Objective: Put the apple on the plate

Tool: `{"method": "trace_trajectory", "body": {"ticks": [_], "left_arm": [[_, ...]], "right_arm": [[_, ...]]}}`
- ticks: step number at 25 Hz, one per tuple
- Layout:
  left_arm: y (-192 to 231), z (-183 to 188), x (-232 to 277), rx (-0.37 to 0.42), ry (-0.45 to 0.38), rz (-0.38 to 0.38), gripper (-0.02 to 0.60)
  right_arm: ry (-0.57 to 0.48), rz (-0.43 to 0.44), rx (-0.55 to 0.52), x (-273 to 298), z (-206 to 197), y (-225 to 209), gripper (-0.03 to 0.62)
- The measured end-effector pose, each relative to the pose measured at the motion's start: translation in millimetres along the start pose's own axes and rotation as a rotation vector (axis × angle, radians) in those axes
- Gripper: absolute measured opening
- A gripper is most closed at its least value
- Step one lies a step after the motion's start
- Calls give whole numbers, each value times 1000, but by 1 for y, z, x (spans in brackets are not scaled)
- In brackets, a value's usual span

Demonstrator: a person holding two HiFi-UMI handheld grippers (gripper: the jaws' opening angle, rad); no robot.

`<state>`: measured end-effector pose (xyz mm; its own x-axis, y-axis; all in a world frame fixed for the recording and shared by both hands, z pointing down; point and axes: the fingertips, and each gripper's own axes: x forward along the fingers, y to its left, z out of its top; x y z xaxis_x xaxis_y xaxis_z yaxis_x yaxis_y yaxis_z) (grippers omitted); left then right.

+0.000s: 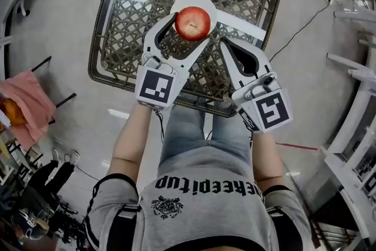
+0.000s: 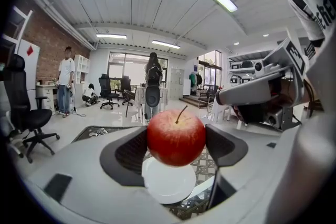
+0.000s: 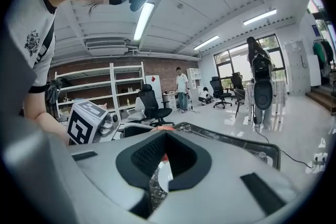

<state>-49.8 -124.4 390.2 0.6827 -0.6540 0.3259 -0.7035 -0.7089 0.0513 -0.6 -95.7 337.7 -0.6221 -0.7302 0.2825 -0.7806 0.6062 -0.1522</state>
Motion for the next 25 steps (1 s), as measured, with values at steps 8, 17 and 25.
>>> {"method": "trace_trajectory", "body": {"ticks": [8,17,25], "left_arm": [[7,-25,16,2,3,8,377],[14,-48,30,-12,13,15,377],[18,-71,40,-31,33,17,377]], "right_arm": [[39,17,18,15,-26,-7,12],[57,16,33,22,-40,-12,12],[83,20,34,31,-56,-15,12]]}}
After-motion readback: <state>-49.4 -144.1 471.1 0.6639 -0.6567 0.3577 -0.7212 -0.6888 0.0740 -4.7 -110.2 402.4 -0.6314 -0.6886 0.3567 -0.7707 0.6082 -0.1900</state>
